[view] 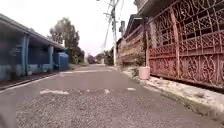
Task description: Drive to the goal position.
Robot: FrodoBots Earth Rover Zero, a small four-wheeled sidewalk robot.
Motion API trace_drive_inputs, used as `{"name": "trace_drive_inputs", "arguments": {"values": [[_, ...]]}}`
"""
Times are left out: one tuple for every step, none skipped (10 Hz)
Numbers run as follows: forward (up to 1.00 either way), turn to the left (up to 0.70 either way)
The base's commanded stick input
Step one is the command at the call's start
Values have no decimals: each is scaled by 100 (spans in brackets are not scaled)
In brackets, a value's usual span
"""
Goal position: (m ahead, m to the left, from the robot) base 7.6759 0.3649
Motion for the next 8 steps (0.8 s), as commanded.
{"name": "trace_drive_inputs", "arguments": {"values": [[70, 1], [70, 3], [70, 3], [70, 3], [70, 6], [70, 34], [70, 35], [70, 3]]}}
